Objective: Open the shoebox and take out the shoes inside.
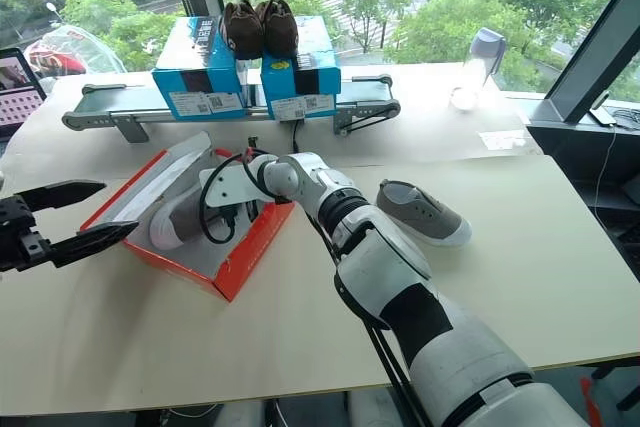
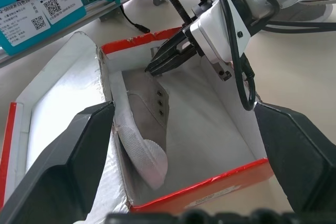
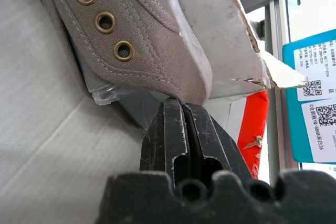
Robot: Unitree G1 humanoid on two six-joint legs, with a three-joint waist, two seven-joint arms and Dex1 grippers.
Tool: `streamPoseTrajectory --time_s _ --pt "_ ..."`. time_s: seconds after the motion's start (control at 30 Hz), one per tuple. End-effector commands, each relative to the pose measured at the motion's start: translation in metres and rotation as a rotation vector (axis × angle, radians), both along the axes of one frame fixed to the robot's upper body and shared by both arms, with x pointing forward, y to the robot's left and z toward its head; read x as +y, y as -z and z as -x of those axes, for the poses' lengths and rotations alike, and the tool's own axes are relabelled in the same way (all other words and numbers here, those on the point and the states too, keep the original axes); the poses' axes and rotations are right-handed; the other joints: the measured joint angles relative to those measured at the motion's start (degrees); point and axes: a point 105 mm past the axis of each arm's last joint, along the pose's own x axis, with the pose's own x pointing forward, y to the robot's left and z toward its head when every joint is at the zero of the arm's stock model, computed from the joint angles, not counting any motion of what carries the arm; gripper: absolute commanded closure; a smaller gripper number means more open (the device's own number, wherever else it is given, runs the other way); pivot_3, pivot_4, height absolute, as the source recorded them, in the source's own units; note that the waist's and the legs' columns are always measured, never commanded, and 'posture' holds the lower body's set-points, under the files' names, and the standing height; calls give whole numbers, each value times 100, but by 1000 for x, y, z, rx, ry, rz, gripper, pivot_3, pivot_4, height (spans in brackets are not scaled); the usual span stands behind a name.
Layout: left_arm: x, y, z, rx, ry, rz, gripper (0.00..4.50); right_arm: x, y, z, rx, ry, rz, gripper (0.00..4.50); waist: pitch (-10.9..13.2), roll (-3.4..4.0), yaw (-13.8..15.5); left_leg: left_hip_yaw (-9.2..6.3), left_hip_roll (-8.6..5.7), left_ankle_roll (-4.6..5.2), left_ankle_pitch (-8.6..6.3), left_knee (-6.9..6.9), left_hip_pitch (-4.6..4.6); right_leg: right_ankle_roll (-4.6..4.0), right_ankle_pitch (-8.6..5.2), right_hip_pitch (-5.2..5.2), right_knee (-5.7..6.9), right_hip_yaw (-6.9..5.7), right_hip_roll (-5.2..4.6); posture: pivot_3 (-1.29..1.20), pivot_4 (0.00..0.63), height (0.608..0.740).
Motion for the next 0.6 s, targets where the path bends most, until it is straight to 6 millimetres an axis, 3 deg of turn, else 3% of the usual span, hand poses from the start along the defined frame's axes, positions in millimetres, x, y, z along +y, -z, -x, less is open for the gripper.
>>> streamPoseTrajectory --time_s 0.03,0.23,0.37,0.53,0.6 --pt "-1 -7 0 -40 12 -12 0 9 -47 11 14 -105 -136 4408 0 -1 0 0 0 0 0 0 0 0 0 0 0 0 0 0 150 740" --pt "-4 -4 -5 -30 41 -10 0 3 -102 26 70 -241 -254 4408 1 -1 3 0 0 -1 0 0 -1 0 0 0 0 0 0 0 150 740" --pt "-10 -3 -8 -27 76 2 0 -8 -128 30 103 -266 -319 4408 1 -2 7 0 1 -1 -1 0 -1 1 0 1 0 0 0 0 150 740" --pt "-17 -2 -12 -31 123 18 0 -33 -154 27 95 -229 -363 4408 1 -3 16 0 0 -3 -2 1 -2 1 0 0 0 0 0 0 150 740" --pt "-20 -5 -16 -45 147 30 0 -54 -168 22 84 -182 -381 4408 1 -3 41 0 0 -3 -2 1 -2 1 0 0 0 0 0 0 150 740"
